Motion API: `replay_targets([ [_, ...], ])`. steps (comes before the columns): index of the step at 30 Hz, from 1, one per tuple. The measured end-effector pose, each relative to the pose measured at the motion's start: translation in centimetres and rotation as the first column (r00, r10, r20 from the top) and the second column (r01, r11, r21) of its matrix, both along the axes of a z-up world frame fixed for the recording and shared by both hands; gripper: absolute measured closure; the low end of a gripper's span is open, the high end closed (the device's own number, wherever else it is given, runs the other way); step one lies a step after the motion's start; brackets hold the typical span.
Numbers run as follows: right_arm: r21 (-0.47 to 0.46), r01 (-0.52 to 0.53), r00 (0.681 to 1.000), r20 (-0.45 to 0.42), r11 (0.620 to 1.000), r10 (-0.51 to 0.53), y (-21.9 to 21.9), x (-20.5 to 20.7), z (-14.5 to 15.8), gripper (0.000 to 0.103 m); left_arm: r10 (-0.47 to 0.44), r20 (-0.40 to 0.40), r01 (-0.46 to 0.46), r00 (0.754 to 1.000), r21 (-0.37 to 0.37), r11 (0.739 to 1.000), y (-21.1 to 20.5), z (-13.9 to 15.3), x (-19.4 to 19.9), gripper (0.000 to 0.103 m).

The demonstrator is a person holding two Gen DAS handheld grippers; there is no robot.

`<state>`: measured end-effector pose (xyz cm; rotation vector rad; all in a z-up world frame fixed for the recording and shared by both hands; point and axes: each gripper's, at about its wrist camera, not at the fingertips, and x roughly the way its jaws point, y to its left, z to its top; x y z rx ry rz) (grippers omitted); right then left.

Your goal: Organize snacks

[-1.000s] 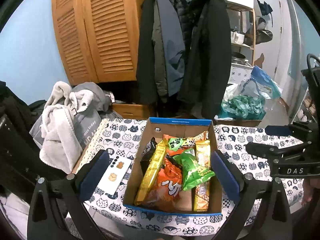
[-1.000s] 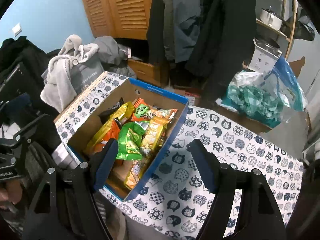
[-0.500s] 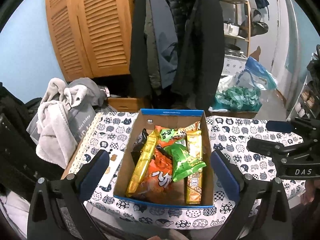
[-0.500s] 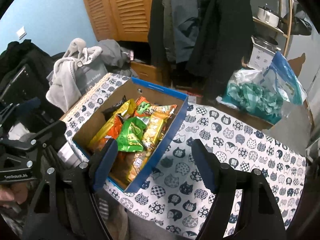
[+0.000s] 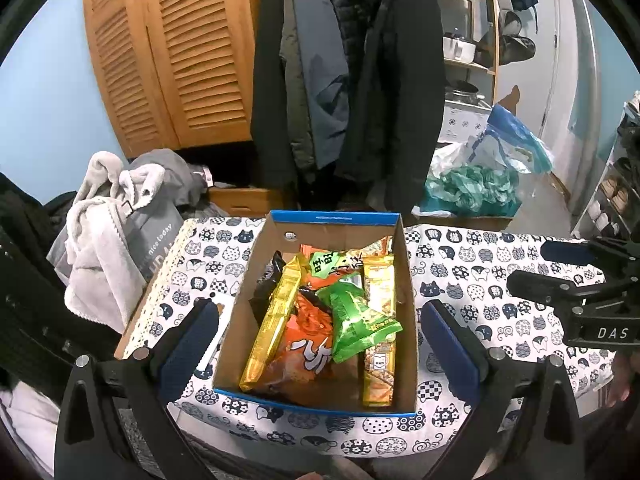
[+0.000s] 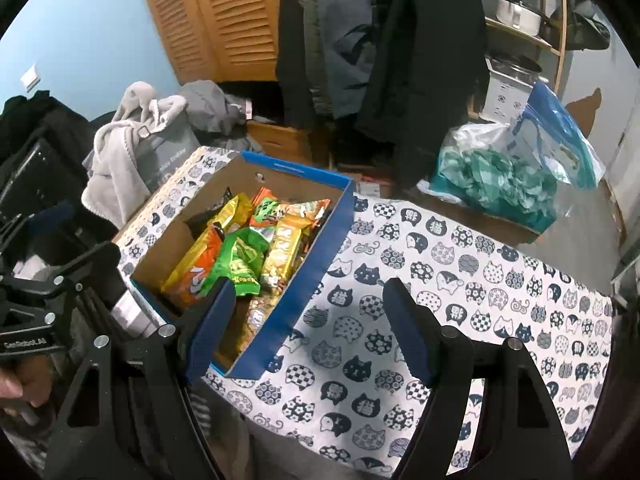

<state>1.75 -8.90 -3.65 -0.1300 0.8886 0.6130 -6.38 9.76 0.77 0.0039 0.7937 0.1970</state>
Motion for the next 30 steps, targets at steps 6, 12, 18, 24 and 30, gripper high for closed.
replay_targets([
  [6,-0.007,0.001,1.000,-0.003,1.000,-0.001,-0.3,0.3,-0.4,0.028,-0.009,-0.020,0.009,1.000,0.001,1.000,-0.4,-0.3,0.5,0.001],
  [12,-0.005,0.005,1.000,-0.017,1.000,-0.005,-0.6,0.6,-0.7,0.028,-0.008,-0.030,0.008,1.000,-0.007,1.000,-0.6,-0.7,0.9,0.001],
  [18,-0.009,0.007,1.000,-0.024,1.000,-0.007,-0.7,0.7,-1.1,0.028,-0.014,-0.044,0.013,0.999,-0.007,1.000,-0.8,-1.2,1.4,0.001],
  [24,-0.012,0.025,0.999,-0.041,1.000,-0.026,-1.1,1.2,-1.7,0.028,-0.028,-0.054,0.027,0.998,-0.011,1.000,-1.0,-1.7,2.0,0.001],
  [30,-0.015,0.034,0.998,-0.057,0.999,-0.035,-1.7,1.7,-2.3,0.028,-0.037,-0.052,0.037,0.998,-0.009,0.999,-1.4,-1.9,2.2,0.001],
])
